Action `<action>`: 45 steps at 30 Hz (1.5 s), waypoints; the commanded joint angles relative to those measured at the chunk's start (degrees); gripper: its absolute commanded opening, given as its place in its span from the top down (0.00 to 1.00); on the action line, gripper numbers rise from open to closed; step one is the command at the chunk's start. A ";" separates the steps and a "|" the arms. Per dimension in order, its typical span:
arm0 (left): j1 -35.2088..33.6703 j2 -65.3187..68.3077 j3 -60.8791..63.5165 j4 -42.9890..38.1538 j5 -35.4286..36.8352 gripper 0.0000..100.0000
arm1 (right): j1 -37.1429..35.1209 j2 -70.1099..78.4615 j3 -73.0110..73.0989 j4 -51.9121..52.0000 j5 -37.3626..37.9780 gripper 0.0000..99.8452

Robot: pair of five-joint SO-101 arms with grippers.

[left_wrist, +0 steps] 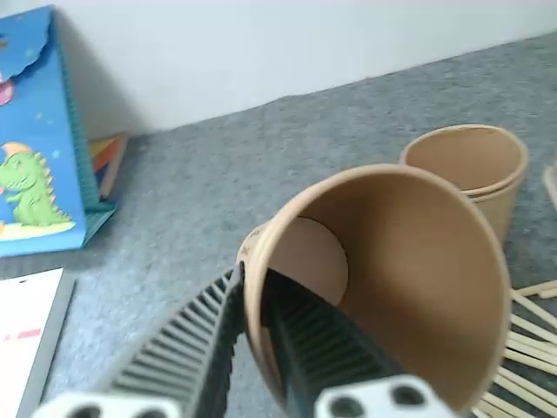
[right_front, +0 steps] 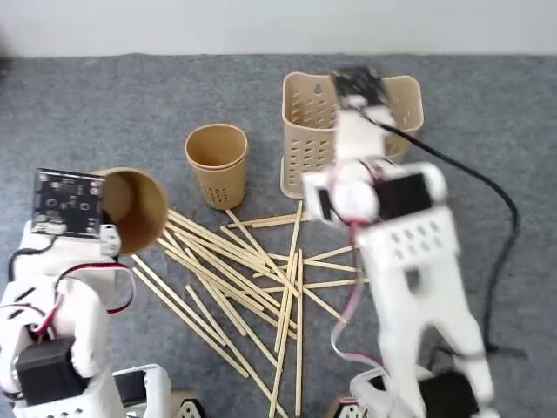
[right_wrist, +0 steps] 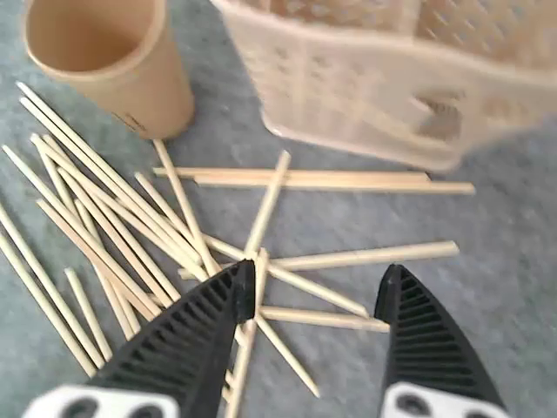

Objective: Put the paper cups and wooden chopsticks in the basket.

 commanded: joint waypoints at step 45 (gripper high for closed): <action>-4.04 -0.44 0.92 0.09 0.53 0.99 | -7.52 70.99 -89.49 14.64 -7.03 0.99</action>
